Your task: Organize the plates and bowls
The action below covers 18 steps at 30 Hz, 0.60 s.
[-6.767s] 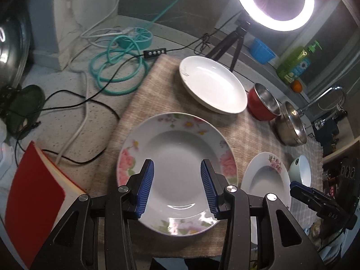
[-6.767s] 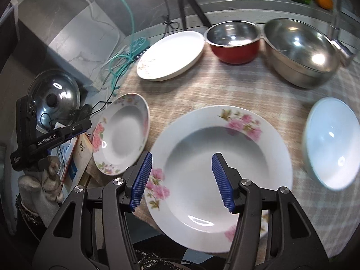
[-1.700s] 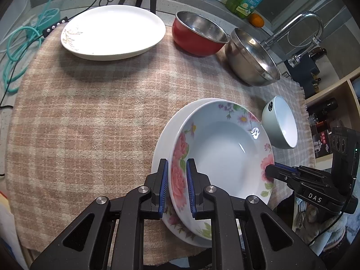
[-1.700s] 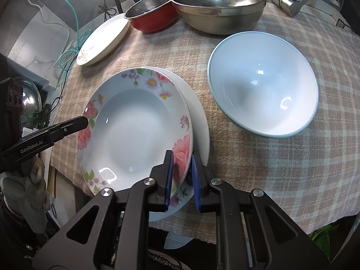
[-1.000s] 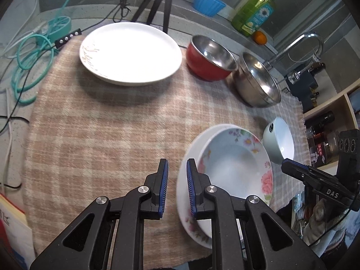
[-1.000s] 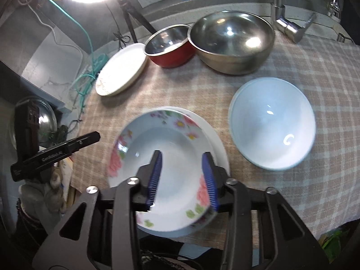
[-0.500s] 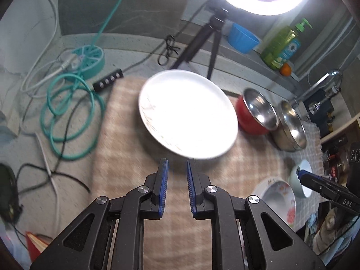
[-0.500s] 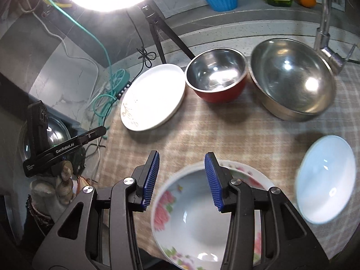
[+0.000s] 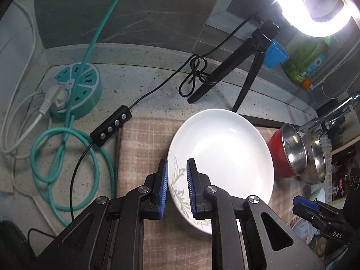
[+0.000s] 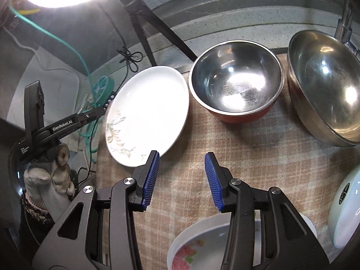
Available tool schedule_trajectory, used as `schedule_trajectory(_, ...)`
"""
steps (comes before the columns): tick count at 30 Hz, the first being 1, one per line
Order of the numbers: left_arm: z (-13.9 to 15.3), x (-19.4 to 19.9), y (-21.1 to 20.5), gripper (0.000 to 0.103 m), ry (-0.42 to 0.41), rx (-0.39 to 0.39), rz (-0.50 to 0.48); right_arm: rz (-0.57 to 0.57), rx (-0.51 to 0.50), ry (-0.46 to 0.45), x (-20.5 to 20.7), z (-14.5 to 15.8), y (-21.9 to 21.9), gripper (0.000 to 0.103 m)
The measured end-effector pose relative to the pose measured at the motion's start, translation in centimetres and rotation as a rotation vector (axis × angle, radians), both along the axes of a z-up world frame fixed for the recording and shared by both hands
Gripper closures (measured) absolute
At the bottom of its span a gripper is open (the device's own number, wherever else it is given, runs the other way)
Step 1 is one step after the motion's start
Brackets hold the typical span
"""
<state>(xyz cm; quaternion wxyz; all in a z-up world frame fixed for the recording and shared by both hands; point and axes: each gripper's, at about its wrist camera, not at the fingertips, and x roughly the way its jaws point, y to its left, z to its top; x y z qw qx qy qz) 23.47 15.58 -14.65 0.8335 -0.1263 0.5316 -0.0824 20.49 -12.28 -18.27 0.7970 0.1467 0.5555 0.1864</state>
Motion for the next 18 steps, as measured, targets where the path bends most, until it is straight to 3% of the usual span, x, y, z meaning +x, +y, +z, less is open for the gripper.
schedule_trajectory(9, -1.8, 3.1, 0.2, 0.088, 0.052, -0.039, -0.007, -0.008, 0.008, 0.031, 1.8, -1.2, 0.9, 0.060)
schedule_trajectory(14, -2.5, 4.0, -0.1, 0.088, 0.070, -0.042, -0.017, -0.002, 0.015, 0.051, 2.6, -1.8, 1.5, 0.076)
schedule_trajectory(18, -2.7, 4.6, -0.3, 0.088, 0.079, -0.035, -0.026, 0.003, -0.002, 0.044, 2.8, -2.1, 1.9, 0.080)
